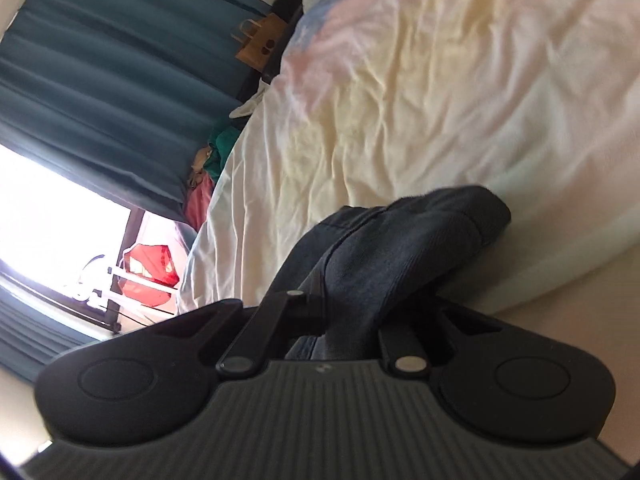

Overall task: Fold clothes
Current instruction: 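Pull the grey pant leg straight across the bed with both grippers, then grasp and lift the ribbed black waistband with the left gripper while the right gripper holds the leg end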

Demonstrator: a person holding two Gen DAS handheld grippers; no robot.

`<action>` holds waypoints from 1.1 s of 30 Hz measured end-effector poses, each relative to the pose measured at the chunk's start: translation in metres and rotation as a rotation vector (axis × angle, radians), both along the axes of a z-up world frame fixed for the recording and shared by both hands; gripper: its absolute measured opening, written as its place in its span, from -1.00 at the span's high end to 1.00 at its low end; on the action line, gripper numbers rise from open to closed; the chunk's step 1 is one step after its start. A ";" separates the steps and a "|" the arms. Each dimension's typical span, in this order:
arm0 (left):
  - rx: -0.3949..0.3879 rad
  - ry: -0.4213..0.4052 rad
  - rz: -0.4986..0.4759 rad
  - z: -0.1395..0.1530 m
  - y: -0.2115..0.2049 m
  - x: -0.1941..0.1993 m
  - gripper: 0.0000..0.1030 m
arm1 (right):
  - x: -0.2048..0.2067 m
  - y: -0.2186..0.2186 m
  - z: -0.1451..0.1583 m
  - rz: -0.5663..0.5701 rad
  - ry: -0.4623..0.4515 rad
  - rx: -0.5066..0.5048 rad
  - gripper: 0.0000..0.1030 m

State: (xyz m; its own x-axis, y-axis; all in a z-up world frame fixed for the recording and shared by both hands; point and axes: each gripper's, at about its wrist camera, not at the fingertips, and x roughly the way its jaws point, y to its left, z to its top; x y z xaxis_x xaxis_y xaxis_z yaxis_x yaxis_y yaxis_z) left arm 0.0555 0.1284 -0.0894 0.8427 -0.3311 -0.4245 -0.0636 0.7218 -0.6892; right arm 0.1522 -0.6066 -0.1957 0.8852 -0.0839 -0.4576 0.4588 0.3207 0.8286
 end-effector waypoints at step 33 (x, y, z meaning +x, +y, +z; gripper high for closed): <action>-0.299 0.096 0.489 0.045 0.170 0.029 0.84 | 0.011 0.007 0.006 0.002 0.040 -0.058 0.86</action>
State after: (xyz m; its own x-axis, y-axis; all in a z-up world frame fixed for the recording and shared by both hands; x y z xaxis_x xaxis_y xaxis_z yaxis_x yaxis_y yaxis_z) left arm 0.0848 0.2984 -0.0449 0.8900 -0.0305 -0.4549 -0.4131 0.3679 -0.8331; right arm 0.1633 -0.5997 -0.1894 0.8665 -0.1099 -0.4869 0.4905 0.3688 0.7896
